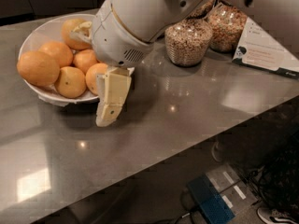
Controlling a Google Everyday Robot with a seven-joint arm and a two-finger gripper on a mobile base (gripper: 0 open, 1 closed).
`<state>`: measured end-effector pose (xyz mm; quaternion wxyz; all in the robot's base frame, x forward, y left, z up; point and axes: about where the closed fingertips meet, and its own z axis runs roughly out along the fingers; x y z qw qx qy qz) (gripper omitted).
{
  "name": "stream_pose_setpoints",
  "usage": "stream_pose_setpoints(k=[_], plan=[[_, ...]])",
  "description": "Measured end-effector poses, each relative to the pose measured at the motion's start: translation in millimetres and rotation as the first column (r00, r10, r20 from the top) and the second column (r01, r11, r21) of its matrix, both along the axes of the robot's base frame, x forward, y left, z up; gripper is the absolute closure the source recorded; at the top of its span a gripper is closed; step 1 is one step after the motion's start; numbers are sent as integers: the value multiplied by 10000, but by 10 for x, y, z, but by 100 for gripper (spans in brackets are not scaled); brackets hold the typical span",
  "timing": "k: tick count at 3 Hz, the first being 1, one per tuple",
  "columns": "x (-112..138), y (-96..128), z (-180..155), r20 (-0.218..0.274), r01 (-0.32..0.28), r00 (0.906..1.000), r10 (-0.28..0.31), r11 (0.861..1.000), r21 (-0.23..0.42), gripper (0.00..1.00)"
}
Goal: Pick orange from white bowl
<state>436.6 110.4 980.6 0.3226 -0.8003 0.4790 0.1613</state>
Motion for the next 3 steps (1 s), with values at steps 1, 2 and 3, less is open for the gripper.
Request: stream_pose_setpoints(k=[1, 2, 3], plan=[[0, 2, 0, 0, -1, 10000, 1, 10000, 5, 0], [-3, 56, 8, -7, -47, 10000, 47, 9998, 176, 0], [12, 271, 68, 125, -412, 9991, 405, 9975, 576, 0]])
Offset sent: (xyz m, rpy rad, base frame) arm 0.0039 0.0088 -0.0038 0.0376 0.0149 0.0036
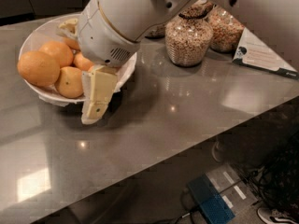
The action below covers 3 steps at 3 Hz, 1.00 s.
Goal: Pick orange from white bowl
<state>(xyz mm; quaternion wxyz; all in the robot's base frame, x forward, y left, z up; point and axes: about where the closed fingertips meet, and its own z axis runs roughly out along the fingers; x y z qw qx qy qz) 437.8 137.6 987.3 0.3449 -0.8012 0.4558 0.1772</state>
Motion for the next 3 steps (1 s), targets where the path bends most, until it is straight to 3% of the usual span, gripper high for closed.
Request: stream_pose_setpoints(k=[1, 2, 3], plan=[[88, 187, 9, 198, -284, 9994, 285, 9996, -21, 0], [491, 294, -107, 704, 45, 9975, 2, 9978, -663, 0], [494, 297, -116, 751, 91, 9972, -35, 9972, -748, 0]])
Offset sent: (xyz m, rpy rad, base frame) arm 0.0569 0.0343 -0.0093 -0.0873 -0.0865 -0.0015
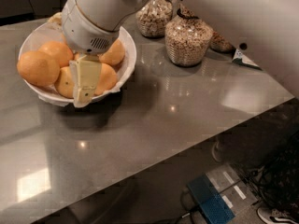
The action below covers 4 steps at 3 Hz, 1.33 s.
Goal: Pick orange from white bowl
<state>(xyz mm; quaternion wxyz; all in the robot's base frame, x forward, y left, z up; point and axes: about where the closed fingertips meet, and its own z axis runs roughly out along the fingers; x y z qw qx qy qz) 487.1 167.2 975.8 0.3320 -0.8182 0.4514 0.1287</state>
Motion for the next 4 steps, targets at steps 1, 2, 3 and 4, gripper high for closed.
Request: stream_pose_setpoints(k=[1, 2, 3, 4], plan=[[165, -104, -78, 27, 476, 9989, -476, 9988, 114, 0], [381, -206, -187, -68, 1360, 9907, -1359, 9902, 326, 0], [637, -242, -275, -374, 2514, 9675, -2499, 9670, 424, 0], [636, -240, -275, -379, 2510, 9676, -2495, 9670, 427, 0]])
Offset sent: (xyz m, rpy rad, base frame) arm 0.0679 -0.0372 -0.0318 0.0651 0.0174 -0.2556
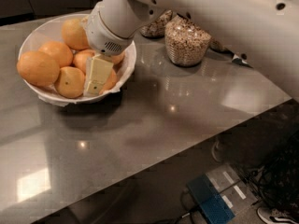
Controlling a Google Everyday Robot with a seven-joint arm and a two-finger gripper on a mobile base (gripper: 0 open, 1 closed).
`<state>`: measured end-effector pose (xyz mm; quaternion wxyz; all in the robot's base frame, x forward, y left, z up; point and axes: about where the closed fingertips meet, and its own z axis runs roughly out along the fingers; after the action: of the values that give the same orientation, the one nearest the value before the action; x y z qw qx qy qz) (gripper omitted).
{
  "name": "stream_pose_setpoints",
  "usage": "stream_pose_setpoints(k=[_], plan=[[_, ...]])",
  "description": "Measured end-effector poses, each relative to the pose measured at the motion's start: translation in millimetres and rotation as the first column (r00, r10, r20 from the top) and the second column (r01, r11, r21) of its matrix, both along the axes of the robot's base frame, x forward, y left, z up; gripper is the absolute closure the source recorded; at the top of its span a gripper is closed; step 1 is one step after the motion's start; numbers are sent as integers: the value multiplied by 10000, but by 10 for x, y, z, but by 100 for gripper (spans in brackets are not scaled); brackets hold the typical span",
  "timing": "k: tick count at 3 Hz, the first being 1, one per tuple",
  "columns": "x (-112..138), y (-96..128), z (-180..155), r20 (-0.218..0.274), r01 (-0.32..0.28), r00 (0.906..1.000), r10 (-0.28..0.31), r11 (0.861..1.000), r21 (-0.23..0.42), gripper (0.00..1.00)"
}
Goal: Pick orange from white bowl
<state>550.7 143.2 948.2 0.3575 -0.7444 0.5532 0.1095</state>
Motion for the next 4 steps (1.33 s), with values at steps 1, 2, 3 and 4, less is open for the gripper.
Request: stream_pose_setpoints(k=[1, 2, 3, 4], plan=[[-42, 152, 2, -242, -544, 9982, 554, 9978, 367, 0], [29, 423, -45, -494, -1210, 9911, 1233, 9915, 476, 0], [30, 425, -45, -493, -1215, 9911, 1239, 9914, 480, 0], [78, 606, -33, -361, -1691, 9844, 1723, 9824, 794, 0]])
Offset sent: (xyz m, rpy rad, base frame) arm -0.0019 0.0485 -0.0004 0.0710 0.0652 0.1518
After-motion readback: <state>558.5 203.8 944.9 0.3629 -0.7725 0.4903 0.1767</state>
